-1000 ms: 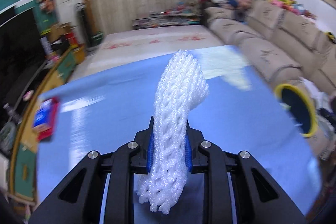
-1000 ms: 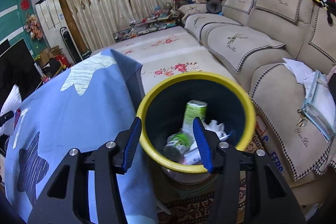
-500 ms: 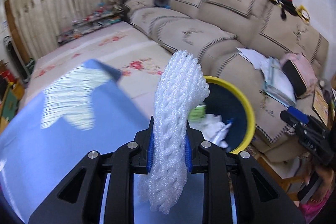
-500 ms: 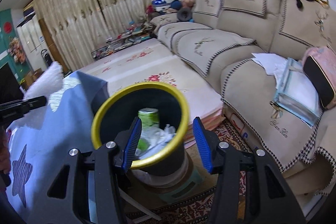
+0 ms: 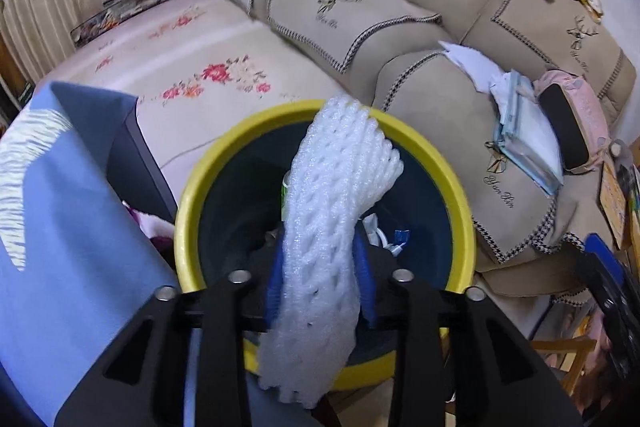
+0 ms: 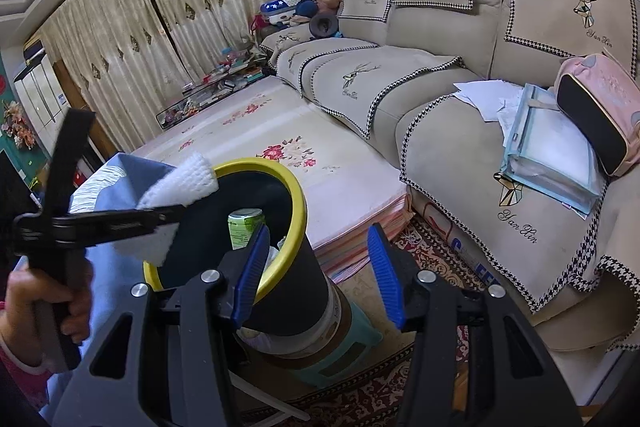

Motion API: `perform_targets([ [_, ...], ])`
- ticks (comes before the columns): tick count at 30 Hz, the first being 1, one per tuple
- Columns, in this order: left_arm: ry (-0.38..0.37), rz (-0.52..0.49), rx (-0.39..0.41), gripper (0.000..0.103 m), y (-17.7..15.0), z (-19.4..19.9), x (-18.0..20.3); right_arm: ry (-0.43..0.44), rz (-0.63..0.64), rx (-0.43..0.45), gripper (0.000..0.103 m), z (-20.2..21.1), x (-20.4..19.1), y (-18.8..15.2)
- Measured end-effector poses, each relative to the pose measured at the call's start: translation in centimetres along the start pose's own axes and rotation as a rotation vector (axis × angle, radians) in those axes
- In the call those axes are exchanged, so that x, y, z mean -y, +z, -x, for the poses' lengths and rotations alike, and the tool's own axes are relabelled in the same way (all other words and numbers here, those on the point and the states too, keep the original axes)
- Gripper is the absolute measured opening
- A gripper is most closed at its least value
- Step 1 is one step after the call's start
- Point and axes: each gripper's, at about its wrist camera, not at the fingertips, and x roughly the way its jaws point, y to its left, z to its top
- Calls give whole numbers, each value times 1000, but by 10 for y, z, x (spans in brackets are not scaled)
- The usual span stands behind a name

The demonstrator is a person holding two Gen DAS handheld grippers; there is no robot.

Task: Collect trash

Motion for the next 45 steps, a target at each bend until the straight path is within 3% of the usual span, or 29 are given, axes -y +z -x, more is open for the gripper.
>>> perform_targets([
  [3, 19, 26, -17, 63, 0, -16, -3, 4, -3, -2, 49, 0, 0, 0],
  [8, 15, 91, -62, 74, -8, -30, -11, 10, 17, 0, 50, 7, -11, 1],
  [13, 32, 116, -35, 82, -30, 7, -29, 11, 37, 20, 53, 23, -23, 0],
  [15, 46, 145, -9, 90, -44, 34, -43, 10, 48, 27, 55, 30, -27, -1],
  [18, 88, 186, 51, 92, -71, 78, -67, 9, 83, 21, 59, 39, -37, -6],
  [22, 234, 237, 199, 98, -129, 162, -107, 35, 129, 7, 67, 47, -54, -14],
  [25, 348, 249, 321, 98, -180, 224, -127, 81, 171, 10, 81, 57, -76, -18],
  [27, 409, 274, 372, 98, -209, 257, -139, 126, 221, 27, 96, 70, -100, -21],
  [30, 478, 381, 431, 98, -261, 306, -160, 175, 306, 56, 96, 89, -138, -27],
  [34, 512, 475, 473, 98, -313, 348, -176, 207, 379, 99, 96, 113, -173, -35],
  [40, 588, 514, 545, 98, -358, 383, -168, 233, 420, 94, 96, 127, -193, -49],
  [45, 607, 545, 554, 98, -371, 392, -165, 248, 437, 96, 96, 136, -197, -55],
])
